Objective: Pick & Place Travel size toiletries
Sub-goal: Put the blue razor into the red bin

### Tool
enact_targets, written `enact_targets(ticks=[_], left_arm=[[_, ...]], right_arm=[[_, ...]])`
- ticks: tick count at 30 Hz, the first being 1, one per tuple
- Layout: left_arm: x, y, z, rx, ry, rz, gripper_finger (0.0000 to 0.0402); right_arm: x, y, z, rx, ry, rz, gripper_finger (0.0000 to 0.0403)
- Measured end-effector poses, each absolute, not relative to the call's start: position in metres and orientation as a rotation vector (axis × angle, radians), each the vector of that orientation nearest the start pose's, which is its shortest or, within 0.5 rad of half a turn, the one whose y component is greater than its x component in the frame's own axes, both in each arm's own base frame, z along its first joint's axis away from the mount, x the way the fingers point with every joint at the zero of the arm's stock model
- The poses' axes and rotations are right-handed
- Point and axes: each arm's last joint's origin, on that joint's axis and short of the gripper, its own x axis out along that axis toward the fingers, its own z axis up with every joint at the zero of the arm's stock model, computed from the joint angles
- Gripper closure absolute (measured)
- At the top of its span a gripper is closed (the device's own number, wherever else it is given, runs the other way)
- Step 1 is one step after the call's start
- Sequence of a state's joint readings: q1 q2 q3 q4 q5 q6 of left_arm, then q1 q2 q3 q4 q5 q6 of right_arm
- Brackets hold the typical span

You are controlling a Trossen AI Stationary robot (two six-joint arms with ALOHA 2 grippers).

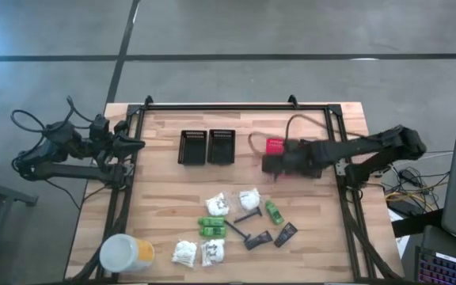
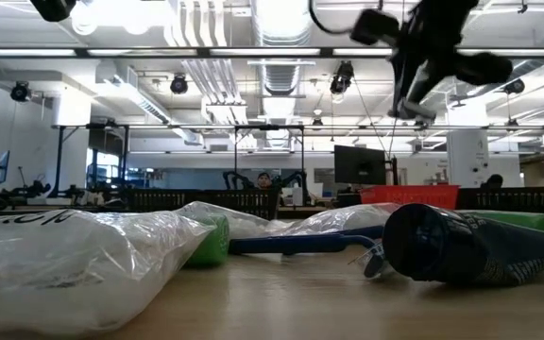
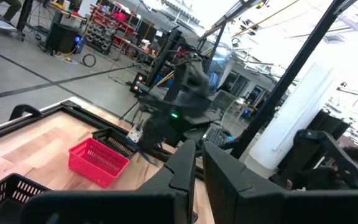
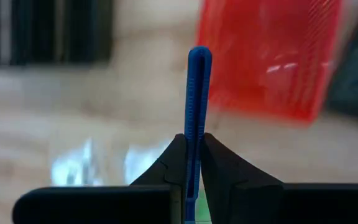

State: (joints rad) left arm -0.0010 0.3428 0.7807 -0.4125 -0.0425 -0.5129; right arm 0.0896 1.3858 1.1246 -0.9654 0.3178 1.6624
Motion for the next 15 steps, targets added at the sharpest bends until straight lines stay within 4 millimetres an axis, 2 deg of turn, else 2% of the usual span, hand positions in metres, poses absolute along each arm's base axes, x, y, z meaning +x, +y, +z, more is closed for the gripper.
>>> enact_targets(ticks=[3,7,11,15], left_arm=[[0.064,0.001,0.353,-0.513,-0.036,0.034,0.0367],[0.064,0.001,0.353,-0.513,-0.036,0.034,0.0367],[0.064,0.001,0.353,-0.513,-0.036,0.035,0.0367],[0.064,0.001,0.353,-0.513,-0.036,0.034,0.0367]], right_arm=[[0.245,-0.016,0.263,1.175,0.688,-1.144,0.0379],[0.237,-0.046,0.249,1.131,0.743,-1.173,0.0379],[0.234,-0.068,0.235,1.081,0.835,-1.142,0.0378],[0.236,-0.081,0.222,1.073,0.859,-1.093,0.0378]])
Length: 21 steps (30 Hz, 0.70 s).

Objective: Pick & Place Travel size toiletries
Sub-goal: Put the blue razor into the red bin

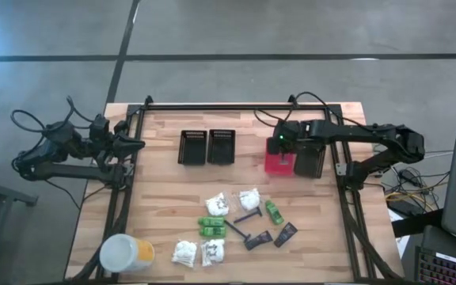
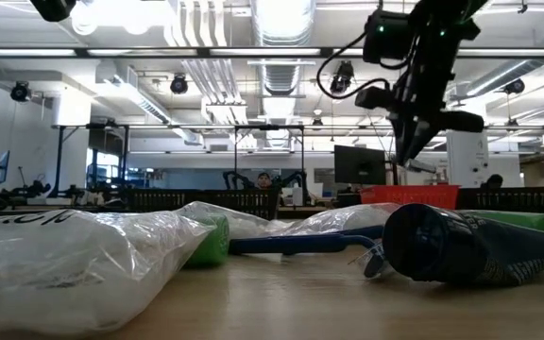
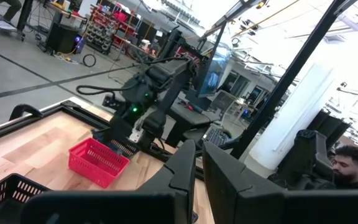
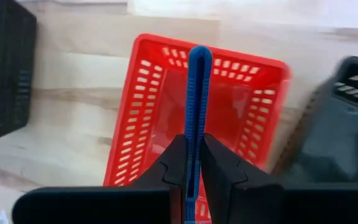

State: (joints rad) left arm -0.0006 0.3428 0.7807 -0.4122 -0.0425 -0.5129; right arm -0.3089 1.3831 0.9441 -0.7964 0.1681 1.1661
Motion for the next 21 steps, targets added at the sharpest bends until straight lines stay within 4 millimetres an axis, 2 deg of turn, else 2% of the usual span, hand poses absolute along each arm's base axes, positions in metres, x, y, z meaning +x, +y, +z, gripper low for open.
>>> enact_targets(ticks=[8,15,21], left_arm=[[0.064,0.001,0.353,-0.513,-0.036,0.034,0.0367],[0.064,0.001,0.353,-0.513,-0.036,0.034,0.0367],[0.064,0.001,0.353,-0.513,-0.036,0.034,0.0367]], right_arm=[[0.247,-0.086,0.196,1.131,0.821,-1.046,0.0378],[0.245,-0.088,0.174,1.171,0.823,-1.039,0.0376],[0.241,-0.088,0.168,1.127,0.863,-1.025,0.0344]])
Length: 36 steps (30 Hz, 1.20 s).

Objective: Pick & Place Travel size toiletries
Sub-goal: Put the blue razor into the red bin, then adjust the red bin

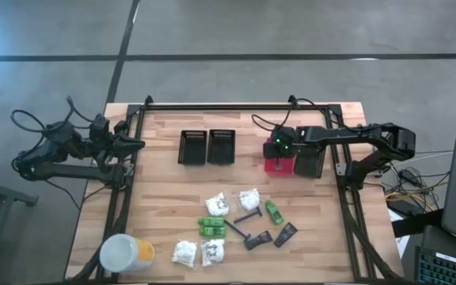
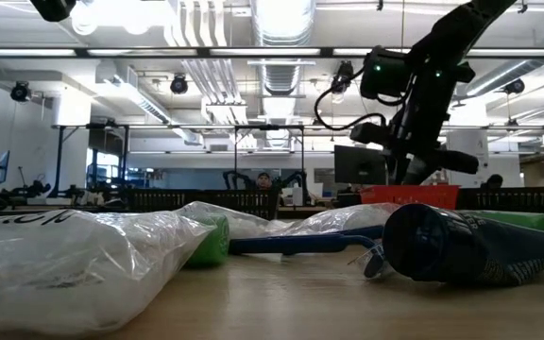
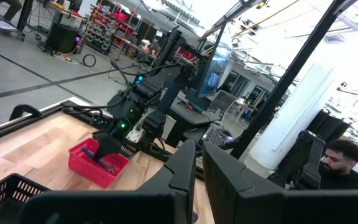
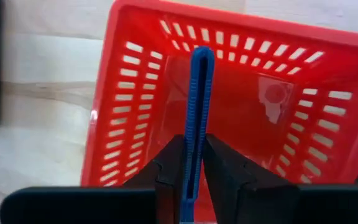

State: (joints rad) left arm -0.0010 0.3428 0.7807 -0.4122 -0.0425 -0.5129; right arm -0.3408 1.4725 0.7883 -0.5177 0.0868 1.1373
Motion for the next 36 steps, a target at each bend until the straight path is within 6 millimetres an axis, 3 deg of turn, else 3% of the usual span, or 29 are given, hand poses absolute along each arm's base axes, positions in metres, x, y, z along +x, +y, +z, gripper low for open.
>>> enact_targets(ticks=[14,17,20,24,30,33,36], left_arm=[[0.064,0.001,0.353,-0.513,-0.036,0.034,0.0367],[0.064,0.001,0.353,-0.513,-0.036,0.034,0.0367],[0.064,0.001,0.353,-0.513,-0.035,0.034,0.0367],[0.064,0.001,0.353,-0.513,-0.036,0.034,0.0367],[0.064,0.001,0.353,-0.513,-0.036,0.034,0.0367],[0.064,0.001,0.353,-0.513,-0.036,0.034,0.0367],[0.064,0.001,0.353,-0.513,-0.036,0.034,0.0367]], right_arm=[[0.242,-0.083,0.175,0.951,0.903,-0.906,0.0210],[0.243,-0.074,0.181,0.856,0.923,-0.810,0.0190],[0.250,-0.059,0.186,0.719,0.967,-0.599,0.0176],[0.257,-0.029,0.185,0.597,1.051,-0.260,0.0172],[0.263,0.019,0.182,0.439,1.089,0.022,0.0197],[0.264,0.035,0.181,0.340,1.096,0.091,0.0214],[0.268,0.043,0.188,0.265,1.088,0.026,0.0230]])
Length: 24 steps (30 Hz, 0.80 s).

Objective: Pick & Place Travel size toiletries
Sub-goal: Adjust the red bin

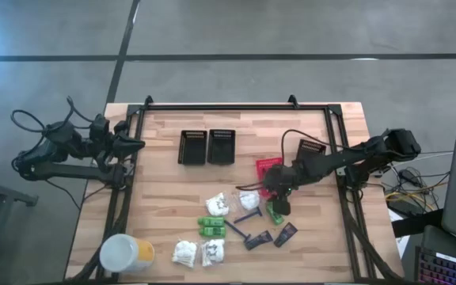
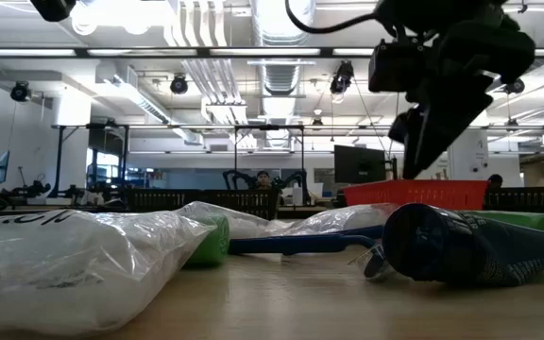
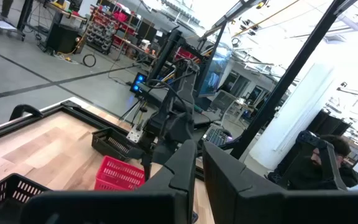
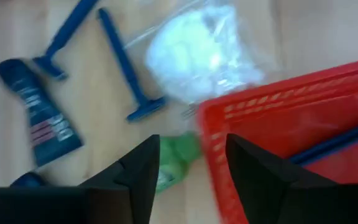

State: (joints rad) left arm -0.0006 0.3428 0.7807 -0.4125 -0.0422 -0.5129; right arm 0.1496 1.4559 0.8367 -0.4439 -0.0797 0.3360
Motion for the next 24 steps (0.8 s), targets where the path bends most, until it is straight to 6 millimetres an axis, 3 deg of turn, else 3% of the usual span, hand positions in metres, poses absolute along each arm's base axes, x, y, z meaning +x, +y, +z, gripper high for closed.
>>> enact_targets(ticks=[6,9,16,24], left_arm=[[0.064,0.001,0.353,-0.513,-0.036,0.034,0.0367],[0.064,0.001,0.353,-0.513,-0.035,0.034,0.0367],[0.064,0.001,0.353,-0.513,-0.036,0.034,0.0367],[0.064,0.001,0.353,-0.513,-0.036,0.034,0.0367]], right_arm=[[0.282,0.041,0.215,0.200,1.006,-0.120,0.0235],[0.287,0.042,0.220,0.168,1.057,-0.140,0.0225],[0.287,0.061,0.203,-0.014,1.370,-0.081,0.0211],[0.302,0.072,0.182,-0.079,1.451,-0.072,0.0244]])
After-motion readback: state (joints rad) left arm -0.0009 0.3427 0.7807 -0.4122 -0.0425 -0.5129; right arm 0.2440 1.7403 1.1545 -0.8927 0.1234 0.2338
